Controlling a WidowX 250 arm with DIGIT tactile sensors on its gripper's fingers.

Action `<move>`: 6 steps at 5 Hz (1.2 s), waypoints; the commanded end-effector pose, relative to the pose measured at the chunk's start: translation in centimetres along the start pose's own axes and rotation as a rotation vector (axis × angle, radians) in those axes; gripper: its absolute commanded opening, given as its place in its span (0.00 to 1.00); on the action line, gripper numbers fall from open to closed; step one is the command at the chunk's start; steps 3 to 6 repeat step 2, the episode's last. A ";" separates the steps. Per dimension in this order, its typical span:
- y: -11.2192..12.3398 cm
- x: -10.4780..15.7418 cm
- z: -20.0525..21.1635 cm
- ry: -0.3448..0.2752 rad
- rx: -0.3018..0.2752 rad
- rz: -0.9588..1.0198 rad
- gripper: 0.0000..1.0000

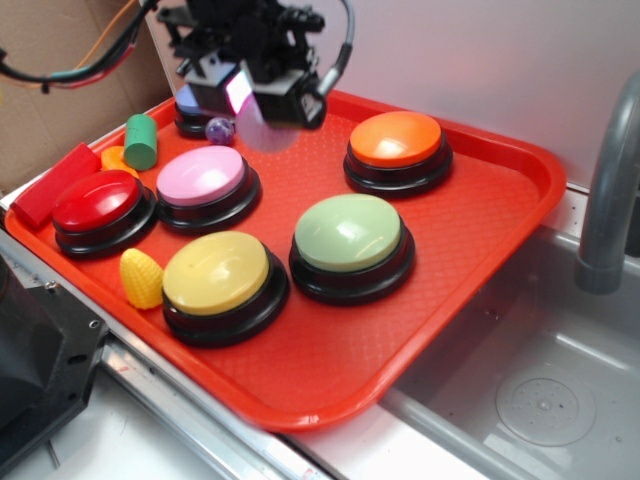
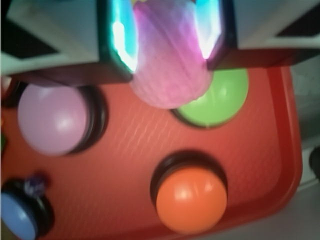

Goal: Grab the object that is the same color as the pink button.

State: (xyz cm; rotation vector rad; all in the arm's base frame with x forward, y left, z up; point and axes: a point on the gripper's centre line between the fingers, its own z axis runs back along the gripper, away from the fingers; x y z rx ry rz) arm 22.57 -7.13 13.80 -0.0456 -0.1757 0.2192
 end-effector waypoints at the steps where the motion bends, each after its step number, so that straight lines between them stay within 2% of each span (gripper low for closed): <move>1: 3.0 5.4 2.3 -0.074 0.001 0.073 0.00; 2: 5.1 6.5 2.1 -0.066 0.000 0.178 0.00; 6: 5.1 6.5 2.1 -0.066 0.000 0.178 0.00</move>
